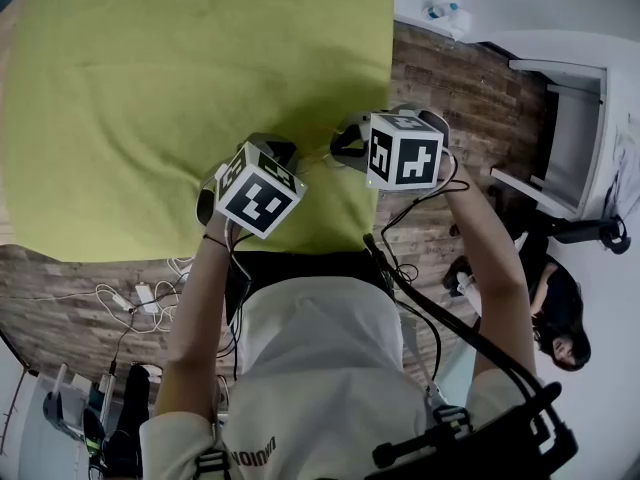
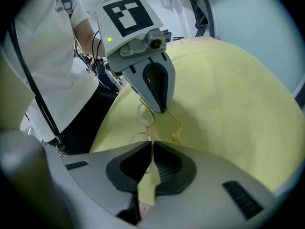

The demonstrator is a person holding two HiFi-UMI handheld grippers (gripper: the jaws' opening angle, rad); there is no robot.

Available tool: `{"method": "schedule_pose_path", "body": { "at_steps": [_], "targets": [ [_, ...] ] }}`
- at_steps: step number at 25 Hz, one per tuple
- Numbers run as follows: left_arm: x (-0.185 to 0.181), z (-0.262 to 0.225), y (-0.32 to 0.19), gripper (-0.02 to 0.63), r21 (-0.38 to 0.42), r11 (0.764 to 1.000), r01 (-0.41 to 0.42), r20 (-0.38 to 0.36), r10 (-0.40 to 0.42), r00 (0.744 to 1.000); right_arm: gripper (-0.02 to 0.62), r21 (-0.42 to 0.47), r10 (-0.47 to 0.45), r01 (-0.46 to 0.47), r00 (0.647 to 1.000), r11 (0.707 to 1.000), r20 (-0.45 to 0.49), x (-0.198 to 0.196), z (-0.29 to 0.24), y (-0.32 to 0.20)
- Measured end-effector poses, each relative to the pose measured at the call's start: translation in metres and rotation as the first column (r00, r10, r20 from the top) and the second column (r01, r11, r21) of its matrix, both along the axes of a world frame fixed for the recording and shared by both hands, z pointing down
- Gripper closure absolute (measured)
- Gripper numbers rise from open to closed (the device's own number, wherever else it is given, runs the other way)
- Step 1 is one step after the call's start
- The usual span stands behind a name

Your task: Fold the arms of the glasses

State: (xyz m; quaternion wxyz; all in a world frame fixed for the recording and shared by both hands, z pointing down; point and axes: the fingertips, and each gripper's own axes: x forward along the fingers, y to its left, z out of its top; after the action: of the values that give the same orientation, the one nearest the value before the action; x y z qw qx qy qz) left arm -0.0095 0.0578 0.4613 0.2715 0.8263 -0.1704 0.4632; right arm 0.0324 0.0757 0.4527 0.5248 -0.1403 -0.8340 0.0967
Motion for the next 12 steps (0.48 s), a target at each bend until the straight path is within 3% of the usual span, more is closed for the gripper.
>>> {"method": "schedule_pose_path", "body": {
  "at_steps": [5,12],
  "targets": [
    [0.0018,0.0010,0.0022,0.589,-0.021,0.998,-0.052,0.015,0.052,0.999,0.561,-0.002,0.012,-0.012,1.000,1.000,0.001,0.0000,0.0004,0.0003],
    [0.0021,0.0008,0.0010,0.591,-0.049,0.998,-0.038,0.015,0.038,0.999,0.558,-0.004,0.047,-0.047,0.999,0.999,0.016,0.0015,-0.0011,0.0016]
  ]
}}
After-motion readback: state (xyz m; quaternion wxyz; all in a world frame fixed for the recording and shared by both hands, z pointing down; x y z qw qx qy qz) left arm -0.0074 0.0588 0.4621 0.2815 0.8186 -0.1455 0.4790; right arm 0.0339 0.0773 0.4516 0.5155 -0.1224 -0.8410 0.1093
